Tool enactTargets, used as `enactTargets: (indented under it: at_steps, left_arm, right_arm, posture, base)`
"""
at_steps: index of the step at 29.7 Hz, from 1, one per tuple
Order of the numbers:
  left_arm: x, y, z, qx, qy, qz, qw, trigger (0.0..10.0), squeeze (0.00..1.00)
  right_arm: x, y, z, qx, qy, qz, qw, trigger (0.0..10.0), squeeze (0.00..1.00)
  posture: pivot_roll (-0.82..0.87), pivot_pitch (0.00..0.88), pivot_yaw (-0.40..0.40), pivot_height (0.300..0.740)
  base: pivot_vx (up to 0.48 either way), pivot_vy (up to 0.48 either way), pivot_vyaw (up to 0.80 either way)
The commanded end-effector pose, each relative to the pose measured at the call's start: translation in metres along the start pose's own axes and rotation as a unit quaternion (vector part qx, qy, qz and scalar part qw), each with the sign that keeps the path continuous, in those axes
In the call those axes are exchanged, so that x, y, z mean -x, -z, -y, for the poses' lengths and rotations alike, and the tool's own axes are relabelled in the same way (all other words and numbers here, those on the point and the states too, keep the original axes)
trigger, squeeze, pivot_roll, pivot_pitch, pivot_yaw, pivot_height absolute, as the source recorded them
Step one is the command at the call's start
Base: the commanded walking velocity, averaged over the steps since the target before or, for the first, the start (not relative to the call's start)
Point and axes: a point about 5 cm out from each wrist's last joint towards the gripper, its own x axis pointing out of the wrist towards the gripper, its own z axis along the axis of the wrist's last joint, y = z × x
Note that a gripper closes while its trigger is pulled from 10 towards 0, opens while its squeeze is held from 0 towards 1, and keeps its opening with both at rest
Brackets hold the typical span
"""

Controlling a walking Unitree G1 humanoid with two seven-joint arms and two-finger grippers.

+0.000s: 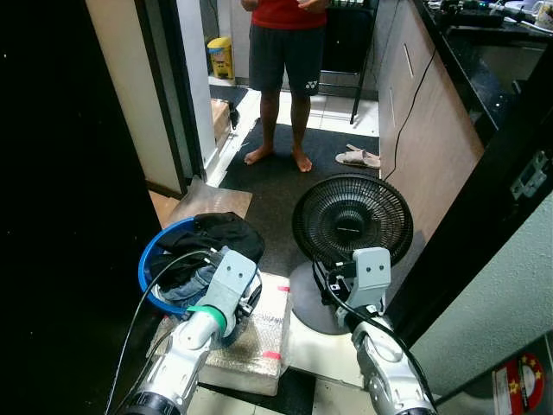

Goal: Clothes washing

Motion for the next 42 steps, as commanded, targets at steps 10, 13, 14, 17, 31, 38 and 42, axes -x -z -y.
enactTargets:
  at_steps: [10,13,14,17,31,38,42]
  left_arm:
    - [0.012,0.042,0.007,-0.011,-0.008,-0.066,0.998,10.0,0.00]
    - [-0.003,0.016,-0.013,-0.004,-0.048,-0.036,0.998,10.0,0.00]
    - [-0.003,0.016,-0.013,-0.004,-0.048,-0.036,0.998,10.0,0.00]
    - [-0.017,-0.028,-0.041,-0.002,-0.069,0.024,0.997,10.0,0.00]
    - [-0.041,-0.041,-0.028,-0.090,-0.013,-0.001,0.996,10.0,0.00]
    - [-0.046,-0.046,-0.022,-0.092,-0.009,-0.002,0.996,10.0,0.00]
    - [-0.049,-0.045,-0.024,-0.091,-0.017,-0.017,0.996,10.0,0.00]
  right_arm:
    - [0.012,0.035,-0.007,-0.006,-0.009,-0.069,0.998,10.0,0.00]
    - [0.009,0.033,-0.010,0.002,-0.022,-0.069,0.997,10.0,0.00]
    - [0.009,0.033,-0.010,0.002,-0.022,-0.069,0.997,10.0,0.00]
    - [0.005,0.030,-0.010,0.006,-0.025,-0.066,0.997,10.0,0.00]
    - [-0.003,0.025,-0.003,0.021,-0.022,-0.060,0.998,10.0,0.00]
    - [-0.004,0.025,0.000,0.027,-0.019,-0.061,0.998,10.0,0.00]
    - [-0.006,0.026,-0.002,0.030,-0.022,-0.066,0.997,10.0,0.00]
  posture:
    - [0.00,0.091,0.023,0.740]
    - [0.01,0.102,0.016,0.740]
    - [0.01,0.102,0.016,0.740]
    - [0.01,0.105,0.012,0.740]
    - [0.00,0.164,0.016,0.740]
    - [0.00,0.175,0.016,0.740]
    - [0.00,0.189,0.015,0.740]
  base:
    - [0.000,0.000,0.00]
    - [0.000,0.000,0.00]
    - [0.000,0.000,0.00]
    - [0.000,0.000,0.00]
    - [0.000,0.000,0.00]
    - [0.000,0.000,0.00]
    - [0.000,0.000,0.00]
